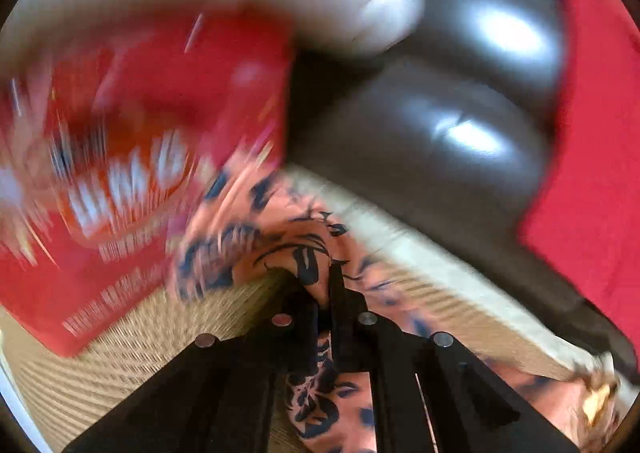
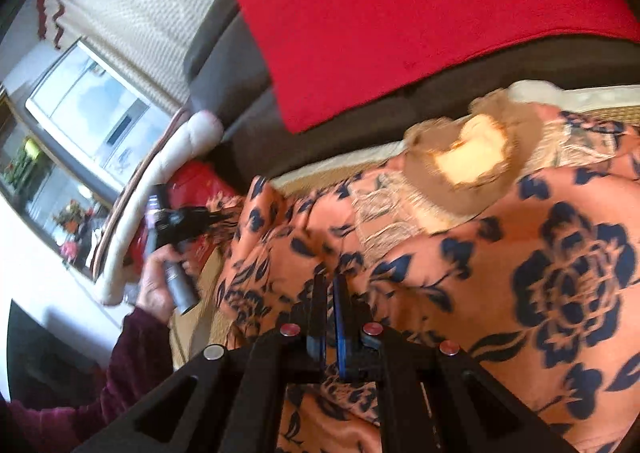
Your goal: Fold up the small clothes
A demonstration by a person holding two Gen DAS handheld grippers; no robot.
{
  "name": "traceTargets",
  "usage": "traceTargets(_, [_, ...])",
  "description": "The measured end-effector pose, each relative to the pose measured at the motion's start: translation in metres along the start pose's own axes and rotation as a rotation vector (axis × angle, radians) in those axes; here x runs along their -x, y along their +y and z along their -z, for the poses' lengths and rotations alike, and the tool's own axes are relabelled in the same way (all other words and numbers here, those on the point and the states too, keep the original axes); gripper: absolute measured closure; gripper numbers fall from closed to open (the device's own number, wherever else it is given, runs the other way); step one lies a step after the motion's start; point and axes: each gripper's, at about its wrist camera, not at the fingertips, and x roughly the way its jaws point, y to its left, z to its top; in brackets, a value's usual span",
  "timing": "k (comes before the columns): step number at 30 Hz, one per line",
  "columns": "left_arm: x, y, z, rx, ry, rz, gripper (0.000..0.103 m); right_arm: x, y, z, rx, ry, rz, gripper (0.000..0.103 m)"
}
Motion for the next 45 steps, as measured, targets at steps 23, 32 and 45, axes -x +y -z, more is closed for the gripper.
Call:
traceTargets(23, [0.244, -0.149, 0.148, -0.451, -0.173, 0.452, 0.018, 0.184, -0.089, -0.009, -0.393, -0.525, 0.083, 0.001])
traceTargets(32, [0.121, -0.118, 0.161, -0.348, 0.053, 0.206, 0.019, 0.173, -0.113, -0.018, -0.367, -0.314, 0.301, 0.032])
traceTargets(45, [0.083, -0.114, 0.179, -0.433, 0.109, 0.072, 0.068, 0.109, -0.111, -0.002, -0.2, 0.016, 0.614, 0.084])
